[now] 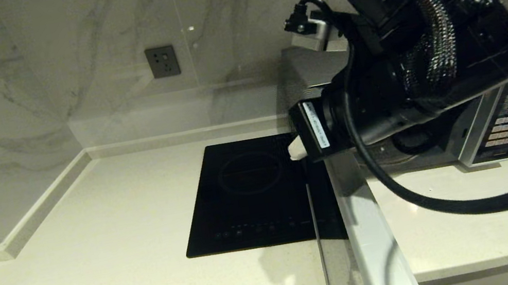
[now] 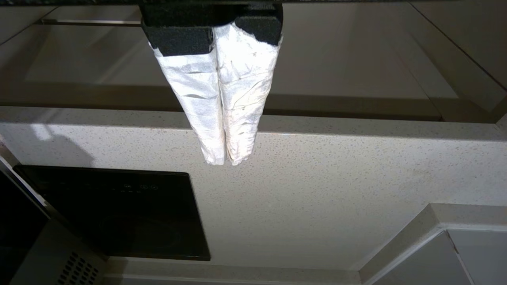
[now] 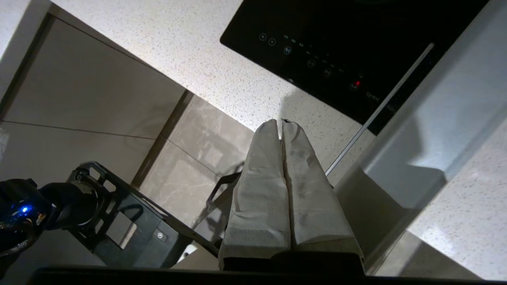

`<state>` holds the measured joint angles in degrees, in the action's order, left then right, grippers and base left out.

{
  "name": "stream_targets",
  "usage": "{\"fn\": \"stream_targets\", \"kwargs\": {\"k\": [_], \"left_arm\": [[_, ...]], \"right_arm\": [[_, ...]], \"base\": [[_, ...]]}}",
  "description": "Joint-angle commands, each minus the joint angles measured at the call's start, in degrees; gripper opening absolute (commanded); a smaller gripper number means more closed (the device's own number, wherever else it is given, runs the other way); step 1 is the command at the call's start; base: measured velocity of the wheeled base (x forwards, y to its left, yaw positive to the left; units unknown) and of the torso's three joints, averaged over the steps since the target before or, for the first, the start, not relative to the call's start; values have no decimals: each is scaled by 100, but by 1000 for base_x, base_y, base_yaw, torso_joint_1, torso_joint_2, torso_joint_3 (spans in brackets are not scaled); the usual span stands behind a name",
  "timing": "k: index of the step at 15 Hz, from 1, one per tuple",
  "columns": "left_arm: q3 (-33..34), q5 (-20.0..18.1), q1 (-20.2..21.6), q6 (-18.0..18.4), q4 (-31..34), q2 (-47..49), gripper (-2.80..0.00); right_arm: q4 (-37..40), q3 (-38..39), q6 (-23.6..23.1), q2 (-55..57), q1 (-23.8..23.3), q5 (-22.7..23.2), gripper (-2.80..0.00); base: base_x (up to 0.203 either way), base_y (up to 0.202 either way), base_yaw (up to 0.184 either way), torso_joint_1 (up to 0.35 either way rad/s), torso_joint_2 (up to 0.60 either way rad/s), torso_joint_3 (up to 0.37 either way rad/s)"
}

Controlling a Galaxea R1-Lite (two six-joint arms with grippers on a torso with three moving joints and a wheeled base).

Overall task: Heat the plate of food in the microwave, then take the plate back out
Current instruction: Close the microwave oven

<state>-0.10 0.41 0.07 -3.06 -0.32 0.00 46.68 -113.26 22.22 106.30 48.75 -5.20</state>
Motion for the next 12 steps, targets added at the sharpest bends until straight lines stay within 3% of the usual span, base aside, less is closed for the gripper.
{"fn": "stream_targets", "kwargs": {"k": [1,6,12], "left_arm": [[1,2,1,-4,-3,0,-280],[1,2,1,-11,-3,0,-280],[1,2,1,-11,-3,0,-280]], "right_arm": [[42,36,133,128,3,-41,-280],[189,231,566,93,-94,-457,-280],[175,739,696,-225,-555,-960,-280]], "base": [[0,0,0,0,0,0],[0,0,0,0,0,0],[0,0,0,0,0,0]]}}
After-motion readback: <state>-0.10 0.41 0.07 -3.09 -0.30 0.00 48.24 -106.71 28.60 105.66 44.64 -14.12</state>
